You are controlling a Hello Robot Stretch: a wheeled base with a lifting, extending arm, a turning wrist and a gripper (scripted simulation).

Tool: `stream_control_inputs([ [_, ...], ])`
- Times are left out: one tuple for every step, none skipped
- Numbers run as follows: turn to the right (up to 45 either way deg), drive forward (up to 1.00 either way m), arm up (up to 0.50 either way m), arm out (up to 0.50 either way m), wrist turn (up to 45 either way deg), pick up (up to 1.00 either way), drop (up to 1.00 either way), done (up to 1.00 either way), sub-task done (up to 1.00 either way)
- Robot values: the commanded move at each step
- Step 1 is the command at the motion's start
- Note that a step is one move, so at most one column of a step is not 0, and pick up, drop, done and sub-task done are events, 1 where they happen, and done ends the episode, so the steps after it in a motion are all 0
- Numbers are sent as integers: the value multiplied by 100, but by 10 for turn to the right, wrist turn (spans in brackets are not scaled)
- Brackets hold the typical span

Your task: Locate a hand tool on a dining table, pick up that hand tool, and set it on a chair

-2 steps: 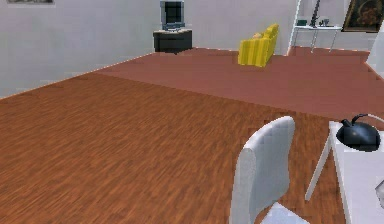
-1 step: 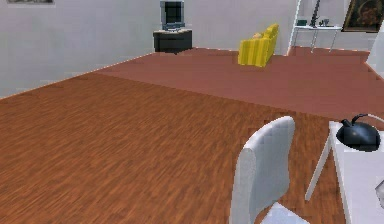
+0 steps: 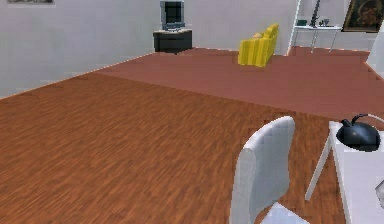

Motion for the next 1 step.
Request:
stream_control_inputs([
  [0,0,0,0,450,0,0,0,0],
])
